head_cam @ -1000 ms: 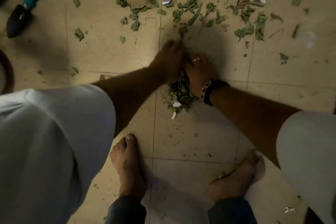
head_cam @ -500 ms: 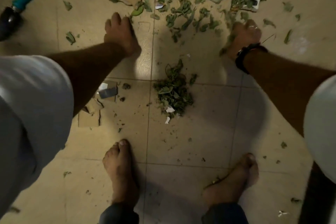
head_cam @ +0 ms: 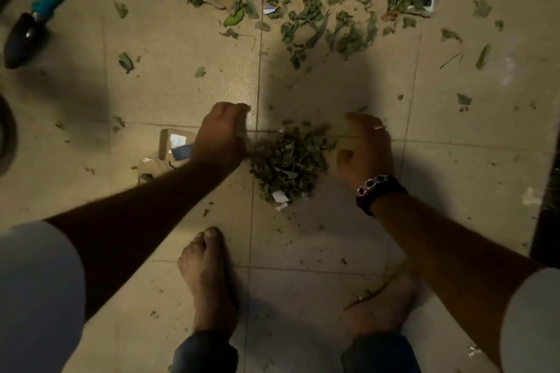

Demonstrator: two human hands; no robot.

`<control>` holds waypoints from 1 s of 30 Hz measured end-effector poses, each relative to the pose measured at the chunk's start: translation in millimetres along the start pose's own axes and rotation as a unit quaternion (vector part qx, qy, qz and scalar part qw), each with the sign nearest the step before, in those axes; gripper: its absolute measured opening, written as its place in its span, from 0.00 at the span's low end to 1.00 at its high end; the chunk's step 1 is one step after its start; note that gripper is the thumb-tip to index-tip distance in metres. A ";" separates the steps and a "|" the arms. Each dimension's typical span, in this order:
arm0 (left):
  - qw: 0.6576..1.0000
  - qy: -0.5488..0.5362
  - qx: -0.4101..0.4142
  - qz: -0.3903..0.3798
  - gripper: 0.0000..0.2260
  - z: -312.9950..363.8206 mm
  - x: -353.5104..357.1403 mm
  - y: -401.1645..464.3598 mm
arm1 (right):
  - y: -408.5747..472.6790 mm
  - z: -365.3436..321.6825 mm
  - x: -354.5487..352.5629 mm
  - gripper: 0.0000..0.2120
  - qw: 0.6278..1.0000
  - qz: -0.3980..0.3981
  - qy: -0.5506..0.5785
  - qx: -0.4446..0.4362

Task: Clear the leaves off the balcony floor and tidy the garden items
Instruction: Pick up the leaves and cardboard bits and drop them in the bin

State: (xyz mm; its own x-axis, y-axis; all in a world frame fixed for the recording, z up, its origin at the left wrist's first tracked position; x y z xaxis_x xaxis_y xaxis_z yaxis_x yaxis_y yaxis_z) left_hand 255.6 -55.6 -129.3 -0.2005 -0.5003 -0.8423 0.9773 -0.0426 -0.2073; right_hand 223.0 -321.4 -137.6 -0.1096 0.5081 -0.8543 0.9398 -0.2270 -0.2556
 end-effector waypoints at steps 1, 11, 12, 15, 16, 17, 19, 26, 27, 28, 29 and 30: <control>0.999 0.028 -0.028 -0.029 0.27 -10.7 1.7 -0.7 | 1.1 11.0 3.0 0.37 0.997 -0.047 -0.053 0.035; 0.988 0.042 -0.019 -0.146 0.44 14.2 49.7 -47.1 | -40.7 -23.4 53.5 0.53 0.969 -0.220 -0.110 -0.033; 0.991 0.050 -0.044 -0.119 0.44 4.5 42.2 -49.4 | -41.2 -14.1 50.5 0.56 0.974 -0.207 -0.097 0.004; 0.986 0.082 -0.083 -0.118 0.46 -8.7 33.2 -66.2 | -51.6 0.4 50.9 0.64 0.962 -0.235 -0.132 0.041; 0.985 0.074 -0.086 -0.130 0.48 -5.8 36.2 -71.7 | -54.3 -1.7 54.4 0.65 0.955 -0.252 -0.154 0.036; 0.985 0.058 -0.086 -0.137 0.50 0.0 40.2 -75.6 | -55.3 -7.6 58.0 0.66 0.951 -0.256 -0.170 0.025; 0.987 0.033 -0.075 -0.141 0.52 14.9 56.6 -75.3 | -52.5 -26.0 67.6 0.66 0.954 -0.236 -0.186 -0.008; 0.993 0.006 -0.057 -0.102 0.35 43.1 82.1 -55.6 | -45.8 -58.4 87.5 0.40 0.974 -0.189 -0.122 -0.023; 0.993 -0.015 -0.060 -0.096 0.33 41.2 79.4 -54.2 | -44.4 -56.1 84.6 0.36 0.980 -0.175 -0.090 -0.019; 0.993 -0.031 -0.061 -0.092 0.31 40.7 76.3 -52.6 | -43.8 -52.3 83.3 0.33 0.984 -0.169 -0.051 -0.007; 0.993 -0.045 -0.063 -0.091 0.29 41.5 73.4 -50.4 | -43.7 -48.4 81.2 0.29 0.986 -0.166 -0.005 0.017; 0.992 -0.058 -0.066 -0.091 0.28 44.2 69.5 -48.0 | -44.5 -43.7 78.9 0.26 0.984 -0.163 0.048 0.053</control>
State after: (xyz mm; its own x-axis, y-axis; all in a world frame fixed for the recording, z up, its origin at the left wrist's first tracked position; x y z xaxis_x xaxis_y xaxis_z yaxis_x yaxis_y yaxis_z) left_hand 197.8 -126.5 -155.8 -0.3558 -0.5915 -0.7235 0.9070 -0.0321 -0.4198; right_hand 186.7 -234.9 -173.8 -0.3638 0.6430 -0.6739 0.8204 -0.1215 -0.5588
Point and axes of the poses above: each hand's wrist, its own y-axis towards the middle knuckle, its own x-axis out of the palm, z = x × y, the point moved 8 cm from there along y, towards the middle knuckle, and after that the axes turned 10 degrees about z, right-handed, at the moved point
